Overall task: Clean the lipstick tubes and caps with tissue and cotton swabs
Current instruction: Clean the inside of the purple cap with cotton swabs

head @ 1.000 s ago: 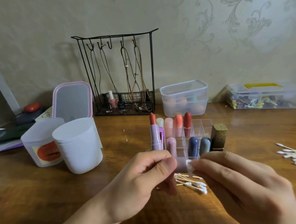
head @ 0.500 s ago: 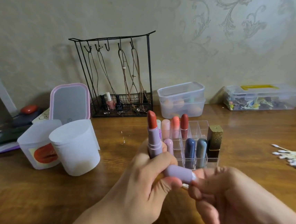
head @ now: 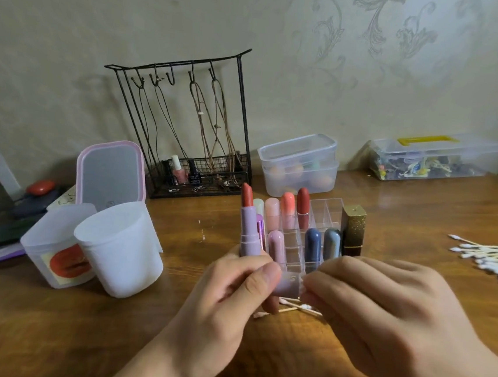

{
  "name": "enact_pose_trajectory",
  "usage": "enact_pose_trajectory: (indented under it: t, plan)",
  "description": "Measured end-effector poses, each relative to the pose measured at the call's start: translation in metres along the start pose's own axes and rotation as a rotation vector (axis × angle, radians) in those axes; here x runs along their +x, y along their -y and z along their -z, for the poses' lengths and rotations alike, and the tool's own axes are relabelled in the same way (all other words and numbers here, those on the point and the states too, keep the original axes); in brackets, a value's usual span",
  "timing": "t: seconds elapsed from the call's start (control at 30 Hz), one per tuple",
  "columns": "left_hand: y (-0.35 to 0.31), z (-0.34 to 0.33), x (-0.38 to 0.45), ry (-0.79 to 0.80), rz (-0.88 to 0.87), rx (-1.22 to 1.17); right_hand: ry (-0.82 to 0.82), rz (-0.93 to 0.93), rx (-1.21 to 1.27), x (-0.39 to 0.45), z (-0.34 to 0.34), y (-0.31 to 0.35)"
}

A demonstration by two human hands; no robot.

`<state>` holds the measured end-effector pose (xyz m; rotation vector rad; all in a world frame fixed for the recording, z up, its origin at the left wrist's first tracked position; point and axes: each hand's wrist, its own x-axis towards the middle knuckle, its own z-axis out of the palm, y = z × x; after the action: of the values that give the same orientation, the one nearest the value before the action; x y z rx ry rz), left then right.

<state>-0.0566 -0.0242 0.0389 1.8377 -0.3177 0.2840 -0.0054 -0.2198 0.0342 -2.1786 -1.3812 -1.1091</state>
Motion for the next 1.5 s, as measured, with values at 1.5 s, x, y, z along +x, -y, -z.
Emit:
enact_pose_trajectory:
  t: [1.5]
  plan:
    - [0.012, 0.001, 0.0, 0.108, -0.132, 0.526, 0.219, -0.57, 0.589, 0.009, 0.004, 0.015]
